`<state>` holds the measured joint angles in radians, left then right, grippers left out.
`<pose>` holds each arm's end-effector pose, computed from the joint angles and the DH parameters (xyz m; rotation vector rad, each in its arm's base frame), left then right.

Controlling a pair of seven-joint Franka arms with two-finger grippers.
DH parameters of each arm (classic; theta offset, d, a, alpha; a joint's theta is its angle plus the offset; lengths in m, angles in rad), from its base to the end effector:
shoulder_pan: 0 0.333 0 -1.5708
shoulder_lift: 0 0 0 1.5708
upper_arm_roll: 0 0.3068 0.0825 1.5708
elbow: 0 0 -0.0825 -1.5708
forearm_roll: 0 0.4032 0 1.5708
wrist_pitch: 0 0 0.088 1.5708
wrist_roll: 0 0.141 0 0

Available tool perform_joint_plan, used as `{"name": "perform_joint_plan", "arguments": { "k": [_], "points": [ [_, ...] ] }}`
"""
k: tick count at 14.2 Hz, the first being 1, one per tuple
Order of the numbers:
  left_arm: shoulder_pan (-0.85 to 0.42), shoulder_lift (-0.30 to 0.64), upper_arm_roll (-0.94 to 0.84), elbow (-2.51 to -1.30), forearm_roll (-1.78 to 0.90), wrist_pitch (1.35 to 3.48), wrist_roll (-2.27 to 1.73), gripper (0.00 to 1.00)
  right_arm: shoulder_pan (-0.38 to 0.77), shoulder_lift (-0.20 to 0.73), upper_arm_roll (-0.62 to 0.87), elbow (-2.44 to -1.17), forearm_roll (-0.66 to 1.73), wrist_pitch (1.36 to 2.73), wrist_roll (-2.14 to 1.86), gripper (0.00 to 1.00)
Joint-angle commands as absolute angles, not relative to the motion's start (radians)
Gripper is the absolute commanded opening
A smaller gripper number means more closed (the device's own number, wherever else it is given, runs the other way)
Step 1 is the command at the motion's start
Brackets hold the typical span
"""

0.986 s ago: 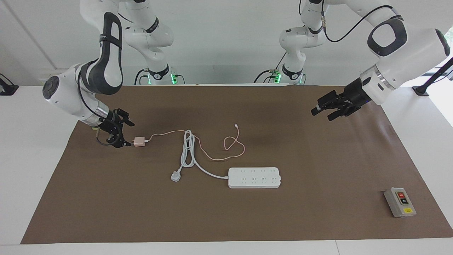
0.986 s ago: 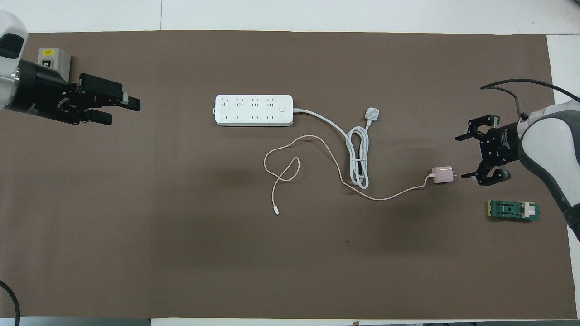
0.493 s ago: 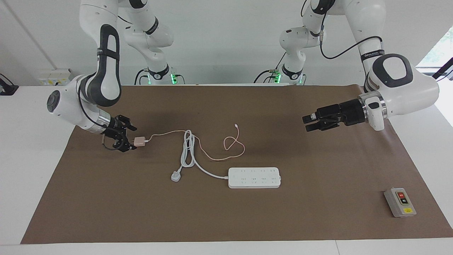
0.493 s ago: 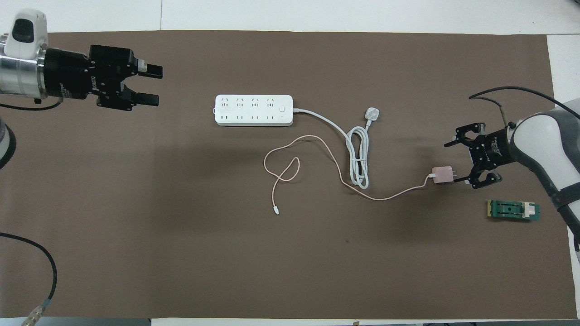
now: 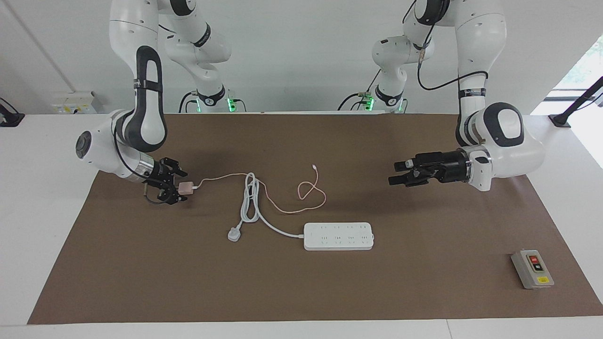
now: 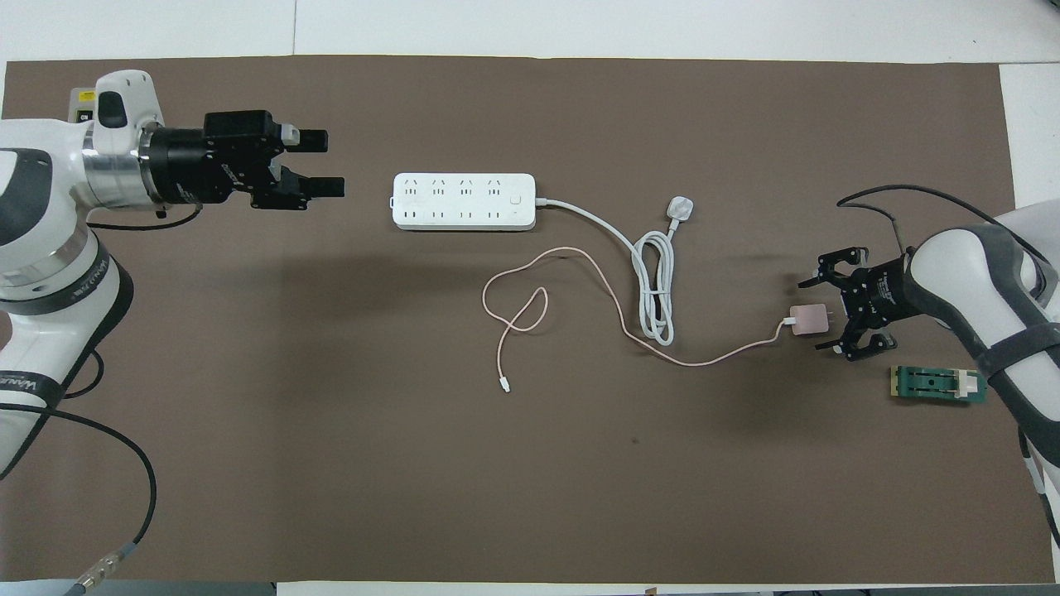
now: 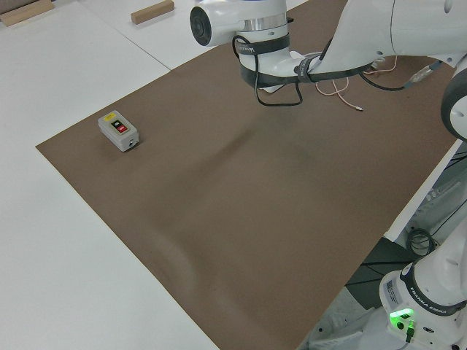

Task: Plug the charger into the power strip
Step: 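Grasp the pink charger with the right gripper while the left gripper advances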

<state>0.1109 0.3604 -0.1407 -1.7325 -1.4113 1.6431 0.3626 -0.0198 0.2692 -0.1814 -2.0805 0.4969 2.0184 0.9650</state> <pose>0.6472 -0.1428 0.4027 1.6948 0.0969 -0.1405 0.5482 -0.0700 0.2284 -2.1325 1.9065 0.6184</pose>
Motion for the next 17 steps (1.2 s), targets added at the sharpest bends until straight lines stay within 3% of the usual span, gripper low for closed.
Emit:
{"name": "perform_joint_plan", "arguments": {
  "k": [1, 7, 14, 15, 17],
  "points": [
    [0.106, 0.307, -0.138, -1.889, -1.475, 1.658, 0.530, 1.00, -0.034, 0.244, -0.175, -2.121, 0.525, 2.054, 0.927, 1.00],
    [0.071, 0.207, -0.140, -2.169, -1.630, 1.643, 0.797, 1.00, -0.037, 0.241, -0.176, -2.154, 0.525, 2.085, 0.888, 1.00],
    [-0.070, 0.216, -0.135, -2.220, -1.770, 1.644, 0.845, 1.00, -0.037, 0.239, -0.178, -2.161, 0.525, 2.106, 0.873, 1.00],
    [-0.081, 0.225, -0.133, -2.220, -1.773, 1.654, 0.847, 1.00, -0.037, 0.239, -0.178, -2.161, 0.525, 2.105, 0.874, 0.76],
    [-0.100, 0.233, -0.132, -2.220, -1.775, 1.670, 0.848, 1.00, -0.035, 0.239, -0.176, -2.161, 0.525, 2.103, 0.879, 0.41]
  ]
}}
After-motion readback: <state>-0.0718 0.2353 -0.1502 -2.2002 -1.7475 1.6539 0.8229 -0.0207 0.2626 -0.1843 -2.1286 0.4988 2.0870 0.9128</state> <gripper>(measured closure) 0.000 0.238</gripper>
